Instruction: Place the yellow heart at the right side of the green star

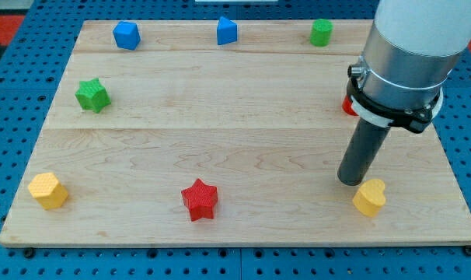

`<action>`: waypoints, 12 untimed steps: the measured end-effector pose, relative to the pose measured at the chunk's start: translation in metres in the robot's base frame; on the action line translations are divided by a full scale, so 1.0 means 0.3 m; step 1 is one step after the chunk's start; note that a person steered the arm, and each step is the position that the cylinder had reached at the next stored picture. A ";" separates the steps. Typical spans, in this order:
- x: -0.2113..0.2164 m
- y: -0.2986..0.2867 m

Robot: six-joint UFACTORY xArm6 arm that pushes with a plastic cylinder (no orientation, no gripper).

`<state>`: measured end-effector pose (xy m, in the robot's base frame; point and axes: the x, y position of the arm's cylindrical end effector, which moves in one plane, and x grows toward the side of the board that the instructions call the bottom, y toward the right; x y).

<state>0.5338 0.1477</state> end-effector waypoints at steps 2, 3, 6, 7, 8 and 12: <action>-0.016 -0.030; -0.015 -0.082; -0.021 -0.359; -0.014 -0.259; -0.050 0.006; 0.148 0.171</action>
<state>0.5783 0.1990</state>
